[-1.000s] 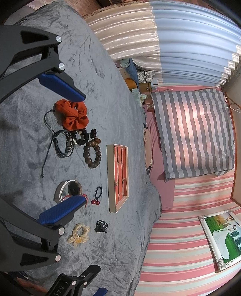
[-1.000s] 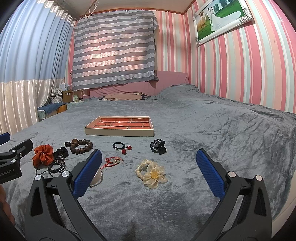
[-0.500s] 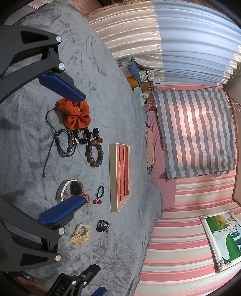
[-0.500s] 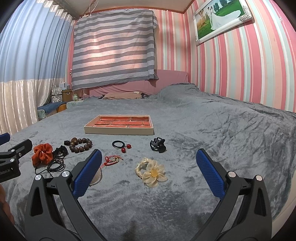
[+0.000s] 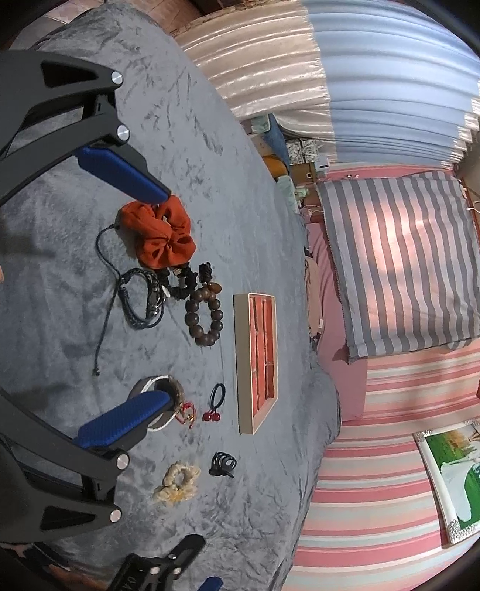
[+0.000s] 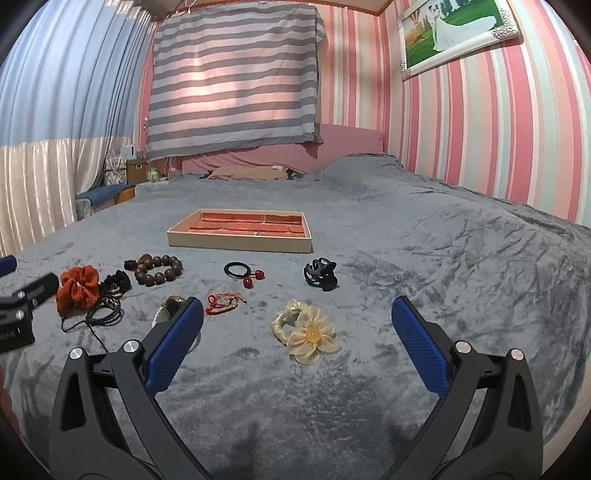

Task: Organize jewelry
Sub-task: 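Grasp the orange scrunchie with the left tool while the right tool grasps the cream flower hair tie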

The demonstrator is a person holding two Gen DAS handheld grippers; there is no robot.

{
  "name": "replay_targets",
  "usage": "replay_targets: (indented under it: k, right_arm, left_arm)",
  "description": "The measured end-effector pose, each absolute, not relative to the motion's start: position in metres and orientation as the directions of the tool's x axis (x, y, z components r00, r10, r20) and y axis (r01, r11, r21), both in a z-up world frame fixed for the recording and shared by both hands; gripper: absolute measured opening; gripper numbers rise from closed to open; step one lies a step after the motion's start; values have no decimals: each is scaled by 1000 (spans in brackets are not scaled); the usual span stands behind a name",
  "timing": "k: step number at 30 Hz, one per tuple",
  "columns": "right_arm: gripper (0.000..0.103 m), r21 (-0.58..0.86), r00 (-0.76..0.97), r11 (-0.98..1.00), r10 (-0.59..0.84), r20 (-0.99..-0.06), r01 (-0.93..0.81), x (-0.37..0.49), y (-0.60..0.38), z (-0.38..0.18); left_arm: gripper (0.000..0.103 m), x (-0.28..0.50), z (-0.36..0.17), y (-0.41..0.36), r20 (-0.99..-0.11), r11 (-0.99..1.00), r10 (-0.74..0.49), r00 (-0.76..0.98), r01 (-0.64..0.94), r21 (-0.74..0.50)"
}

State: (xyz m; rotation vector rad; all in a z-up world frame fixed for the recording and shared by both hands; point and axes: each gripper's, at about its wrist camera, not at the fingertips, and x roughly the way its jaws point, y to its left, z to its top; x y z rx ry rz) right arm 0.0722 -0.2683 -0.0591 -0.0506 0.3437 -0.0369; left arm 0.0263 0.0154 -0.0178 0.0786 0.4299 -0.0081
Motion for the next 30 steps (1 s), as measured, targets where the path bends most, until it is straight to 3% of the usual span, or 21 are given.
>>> replay_targets:
  k: [18, 30]
  right_arm:
    - [99, -22, 866, 999, -43, -498, 37, 142, -279, -72]
    - [99, -45, 808, 996, -85, -583, 72, 176, -298, -91]
  left_arm:
    - [99, 97, -23, 30, -516, 998, -47, 855, 63, 13]
    - [99, 119, -40, 75, -565, 999, -3, 825, 21, 26]
